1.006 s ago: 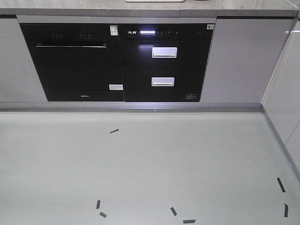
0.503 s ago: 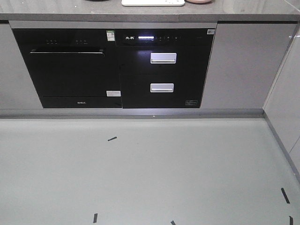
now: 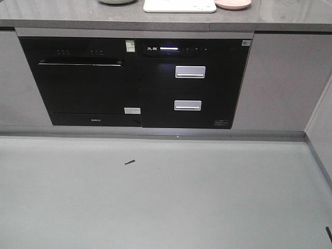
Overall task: Transfer vegetables to tray and serve
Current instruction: 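Drive the base forward toward the grey kitchen counter, then keep driving closer to the counter with the pot, tray and plate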
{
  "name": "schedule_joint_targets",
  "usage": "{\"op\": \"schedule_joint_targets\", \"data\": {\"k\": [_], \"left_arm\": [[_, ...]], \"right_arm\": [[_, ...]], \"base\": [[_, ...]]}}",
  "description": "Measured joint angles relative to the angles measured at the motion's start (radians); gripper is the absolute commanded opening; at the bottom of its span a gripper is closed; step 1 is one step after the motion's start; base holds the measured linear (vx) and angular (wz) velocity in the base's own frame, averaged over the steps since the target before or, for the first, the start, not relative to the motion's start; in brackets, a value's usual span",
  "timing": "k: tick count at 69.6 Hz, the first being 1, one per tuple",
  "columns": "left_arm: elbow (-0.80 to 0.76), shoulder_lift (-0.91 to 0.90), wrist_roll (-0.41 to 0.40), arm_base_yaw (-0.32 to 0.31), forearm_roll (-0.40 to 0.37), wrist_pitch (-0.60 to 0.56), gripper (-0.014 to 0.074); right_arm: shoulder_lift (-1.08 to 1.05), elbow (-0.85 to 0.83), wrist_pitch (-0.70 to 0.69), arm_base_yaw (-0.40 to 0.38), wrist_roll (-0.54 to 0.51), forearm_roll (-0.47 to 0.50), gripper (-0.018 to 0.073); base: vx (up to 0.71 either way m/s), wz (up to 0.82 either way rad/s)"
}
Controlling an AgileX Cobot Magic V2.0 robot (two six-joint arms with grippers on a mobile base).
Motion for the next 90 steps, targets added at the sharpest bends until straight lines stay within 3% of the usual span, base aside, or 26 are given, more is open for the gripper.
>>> {"op": "schedule_joint_targets", "data": {"k": [90], "left_arm": [[0.000,0.000,0.000,0.000,0.000,0.000,-0.0006]], "right_arm": [[0.000,0.000,0.000,0.000,0.000,0.000,-0.0003]], "base": [[0.13,0.00]]}}
